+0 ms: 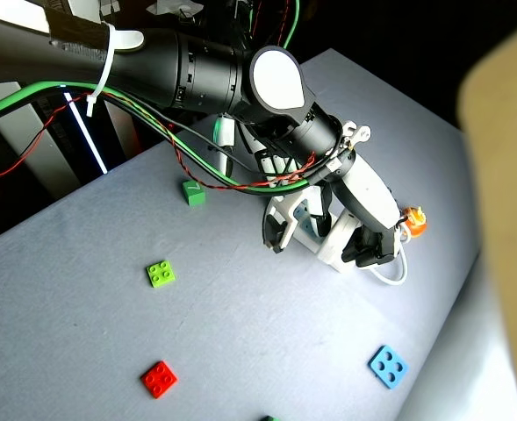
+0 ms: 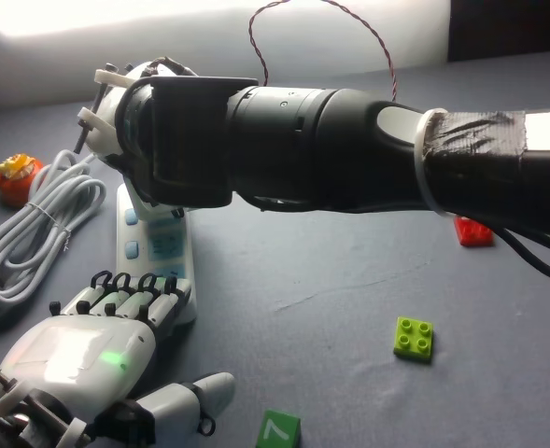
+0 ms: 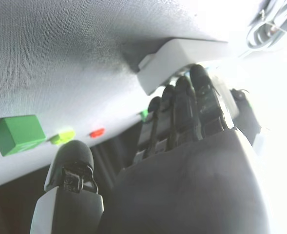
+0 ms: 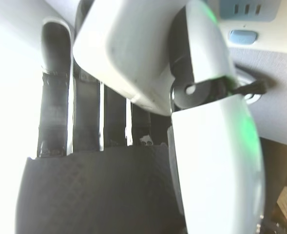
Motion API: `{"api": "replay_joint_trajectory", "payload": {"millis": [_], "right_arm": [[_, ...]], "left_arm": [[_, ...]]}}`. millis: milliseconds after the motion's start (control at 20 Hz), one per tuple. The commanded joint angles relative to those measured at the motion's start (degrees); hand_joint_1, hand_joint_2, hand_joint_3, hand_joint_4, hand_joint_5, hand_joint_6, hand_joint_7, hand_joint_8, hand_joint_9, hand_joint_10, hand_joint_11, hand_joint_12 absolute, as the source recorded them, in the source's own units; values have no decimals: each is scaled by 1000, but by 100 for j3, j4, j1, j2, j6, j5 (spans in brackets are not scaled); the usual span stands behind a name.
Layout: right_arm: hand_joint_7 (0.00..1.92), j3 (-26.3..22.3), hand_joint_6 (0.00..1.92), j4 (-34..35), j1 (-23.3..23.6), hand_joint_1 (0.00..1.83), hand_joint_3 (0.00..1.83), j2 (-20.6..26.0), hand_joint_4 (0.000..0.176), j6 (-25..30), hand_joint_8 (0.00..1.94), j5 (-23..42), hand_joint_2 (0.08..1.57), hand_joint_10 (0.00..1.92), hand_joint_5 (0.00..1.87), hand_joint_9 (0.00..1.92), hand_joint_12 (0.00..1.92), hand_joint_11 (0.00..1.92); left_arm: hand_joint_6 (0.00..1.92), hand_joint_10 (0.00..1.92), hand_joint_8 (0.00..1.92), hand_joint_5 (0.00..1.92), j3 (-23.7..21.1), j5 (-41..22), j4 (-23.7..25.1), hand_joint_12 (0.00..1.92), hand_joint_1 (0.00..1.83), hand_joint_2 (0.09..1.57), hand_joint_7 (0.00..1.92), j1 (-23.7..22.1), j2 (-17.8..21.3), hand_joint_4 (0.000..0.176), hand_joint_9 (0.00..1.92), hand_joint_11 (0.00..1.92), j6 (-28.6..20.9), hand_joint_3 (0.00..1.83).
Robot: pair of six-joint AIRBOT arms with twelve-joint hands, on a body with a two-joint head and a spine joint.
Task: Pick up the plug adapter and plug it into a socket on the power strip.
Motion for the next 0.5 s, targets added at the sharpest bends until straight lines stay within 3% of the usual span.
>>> {"api": "replay_joint_trajectory", "payload": {"millis": [0, 450], "right_arm": [[1013, -34, 1109, 115, -129, 1222, 1, -37, 0, 50, 1082, 365, 1149, 772, 830, 946, 1420, 562], [1039, -41, 1118, 115, -25, 1223, 0, 142, 0, 18, 1014, 611, 1140, 680, 843, 1009, 1357, 613]], "left_arm": [[6, 5, 4, 53, -40, -47, -59, 613, 0, 1274, 99, 46, 28, 0, 115, 0, -66, 0], [2, 2, 1, 47, -48, -47, -59, 625, 0, 1280, 101, 51, 29, 0, 126, 0, -85, 0]]}}
